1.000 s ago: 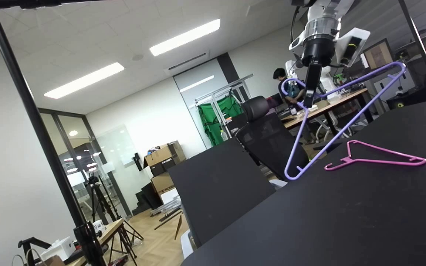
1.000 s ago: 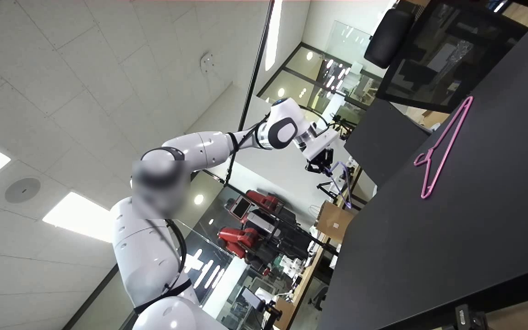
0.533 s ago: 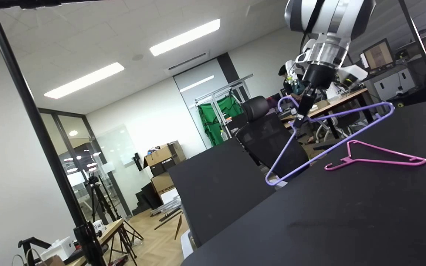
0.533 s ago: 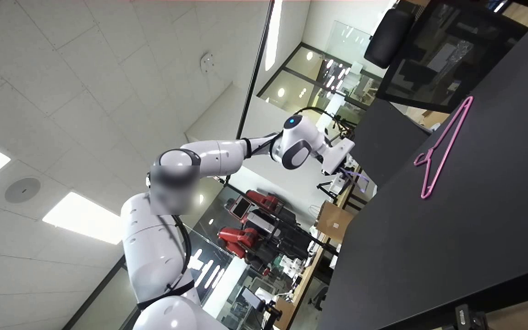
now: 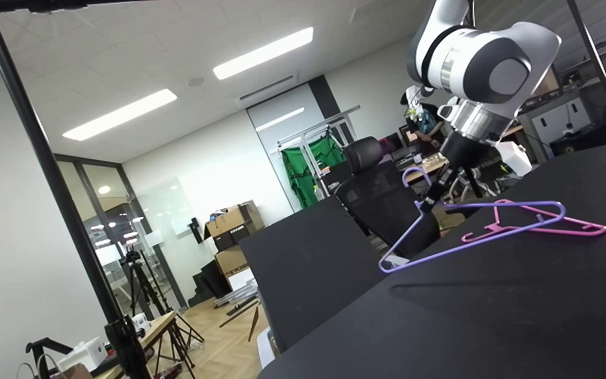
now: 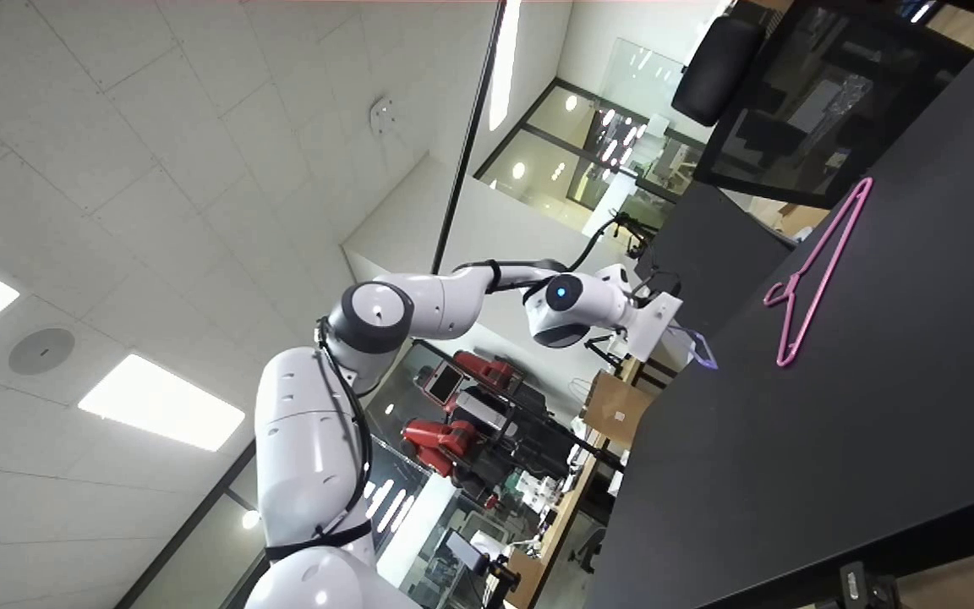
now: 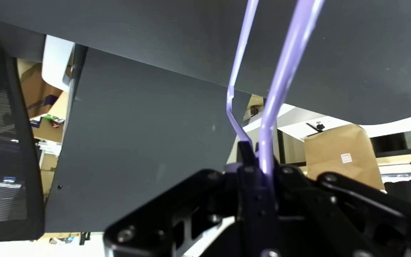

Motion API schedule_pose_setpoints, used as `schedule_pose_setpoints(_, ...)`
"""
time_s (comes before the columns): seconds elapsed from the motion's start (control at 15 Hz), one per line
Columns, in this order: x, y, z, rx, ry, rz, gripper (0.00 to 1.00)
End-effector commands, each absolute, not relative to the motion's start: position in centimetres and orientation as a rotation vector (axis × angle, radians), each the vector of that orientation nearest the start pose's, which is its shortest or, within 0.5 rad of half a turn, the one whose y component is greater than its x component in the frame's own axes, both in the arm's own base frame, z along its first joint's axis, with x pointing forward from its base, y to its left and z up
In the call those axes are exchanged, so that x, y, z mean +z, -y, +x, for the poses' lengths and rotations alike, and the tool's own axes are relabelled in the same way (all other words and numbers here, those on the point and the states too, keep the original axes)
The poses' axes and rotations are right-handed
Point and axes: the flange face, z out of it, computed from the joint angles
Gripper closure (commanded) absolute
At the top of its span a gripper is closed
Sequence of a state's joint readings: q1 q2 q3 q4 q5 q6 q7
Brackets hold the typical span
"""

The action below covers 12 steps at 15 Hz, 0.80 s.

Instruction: Unhook the hanger from the rail

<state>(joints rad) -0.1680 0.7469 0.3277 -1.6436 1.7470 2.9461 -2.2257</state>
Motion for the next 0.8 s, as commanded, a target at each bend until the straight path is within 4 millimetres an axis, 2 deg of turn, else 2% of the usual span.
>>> schedule_pose_setpoints(0.0,19.8,-1.4,69.1,-1.4,0.671,-2.589,0.98)
schedule_pose_setpoints(0.2,19.2,-1.2,68.8,-1.495,0.669,-2.605,0.98)
schedule_pose_setpoints(0.27,19.7,-0.9,69.1,-1.508,0.667,-2.604,0.98)
schedule_pose_setpoints(0.4,17.1,-1.2,67.6,-1.41,0.644,-2.64,0.98)
schedule_pose_setpoints(0.47,18.0,-0.5,68.2,-1.444,0.624,-2.615,0.98)
schedule_pose_setpoints(0.53,17.5,-0.9,68.0,-1.429,0.636,-2.619,0.94)
schedule_pose_setpoints(0.73,17.2,-0.8,68.0,-1.425,0.633,-2.619,0.94)
